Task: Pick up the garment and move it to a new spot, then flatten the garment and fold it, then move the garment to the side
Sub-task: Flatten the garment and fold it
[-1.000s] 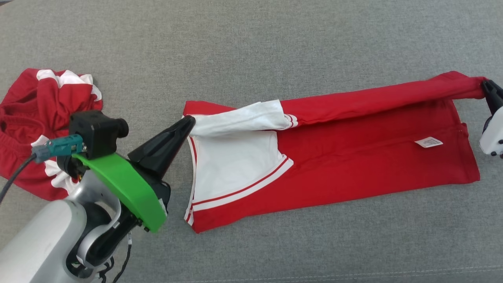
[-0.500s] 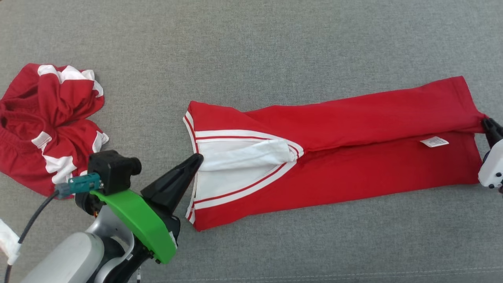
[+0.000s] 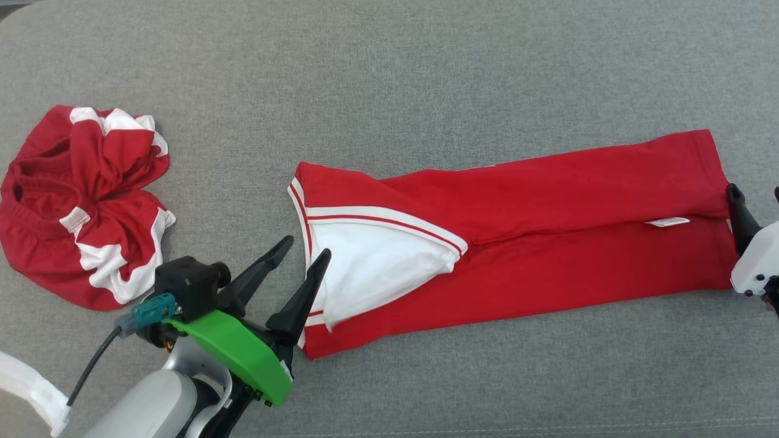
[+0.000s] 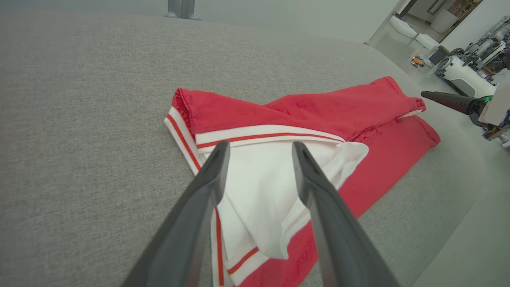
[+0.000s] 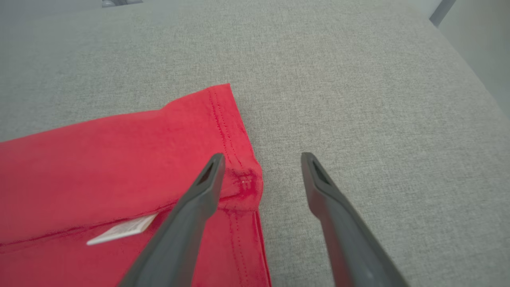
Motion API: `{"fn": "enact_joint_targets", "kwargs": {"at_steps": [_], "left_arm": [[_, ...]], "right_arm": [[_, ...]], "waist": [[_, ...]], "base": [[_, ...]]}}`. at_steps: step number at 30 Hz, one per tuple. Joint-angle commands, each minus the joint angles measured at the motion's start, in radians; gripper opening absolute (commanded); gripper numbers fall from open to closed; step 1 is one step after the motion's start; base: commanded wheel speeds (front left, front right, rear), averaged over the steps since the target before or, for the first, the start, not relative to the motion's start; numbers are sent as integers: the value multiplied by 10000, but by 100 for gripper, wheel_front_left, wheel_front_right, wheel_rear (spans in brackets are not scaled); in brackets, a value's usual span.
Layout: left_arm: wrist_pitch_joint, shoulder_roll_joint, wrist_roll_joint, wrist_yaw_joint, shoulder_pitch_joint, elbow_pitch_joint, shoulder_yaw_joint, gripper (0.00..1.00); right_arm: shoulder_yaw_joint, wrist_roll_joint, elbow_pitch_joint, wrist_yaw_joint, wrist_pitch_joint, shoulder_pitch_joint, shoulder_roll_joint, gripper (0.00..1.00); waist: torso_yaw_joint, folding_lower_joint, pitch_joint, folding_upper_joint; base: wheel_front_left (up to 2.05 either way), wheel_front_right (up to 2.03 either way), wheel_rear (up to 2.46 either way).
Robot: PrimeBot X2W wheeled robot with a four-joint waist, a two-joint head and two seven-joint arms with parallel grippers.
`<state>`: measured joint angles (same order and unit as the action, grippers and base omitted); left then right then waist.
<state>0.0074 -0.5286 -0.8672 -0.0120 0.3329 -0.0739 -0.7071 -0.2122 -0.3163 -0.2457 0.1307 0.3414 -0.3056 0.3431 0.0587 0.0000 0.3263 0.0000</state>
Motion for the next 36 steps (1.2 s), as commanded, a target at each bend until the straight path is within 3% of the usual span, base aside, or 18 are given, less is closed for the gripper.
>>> {"fn": "enact_joint_targets", "kwargs": {"at_steps": [1,13,19,26,36], "left_arm": [[-344,68,145,-185,-313,104,119,100],[-2576,794,1704,-2428,-1817,1089,703,100],[-2726,1673,2476,-2946,-2913,666,1793,100],[-2725,2601,4484,-2657,-4181,174,3025,100],[-2715,3772,6083,-1490,-5125,483,3807,100]], "right_arm": [[43,38,57,1,-378,179,-63,100],[1308,-808,-470,1,-3651,1533,-538,100],[1835,-1120,-1236,1,-4671,1909,-634,100],[2370,-1465,-1918,1,-5183,2099,-472,100],[2386,-1795,-2886,1,-5537,2063,-271,100]], "waist": [[-25,0,-365,0],[20,0,-1933,0],[8,0,-2472,0],[106,0,-3023,0],[675,0,-3365,0]], "base": [[0,0,0],[0,0,0],[0,0,0],[0,0,0],[0,0,0]]}}
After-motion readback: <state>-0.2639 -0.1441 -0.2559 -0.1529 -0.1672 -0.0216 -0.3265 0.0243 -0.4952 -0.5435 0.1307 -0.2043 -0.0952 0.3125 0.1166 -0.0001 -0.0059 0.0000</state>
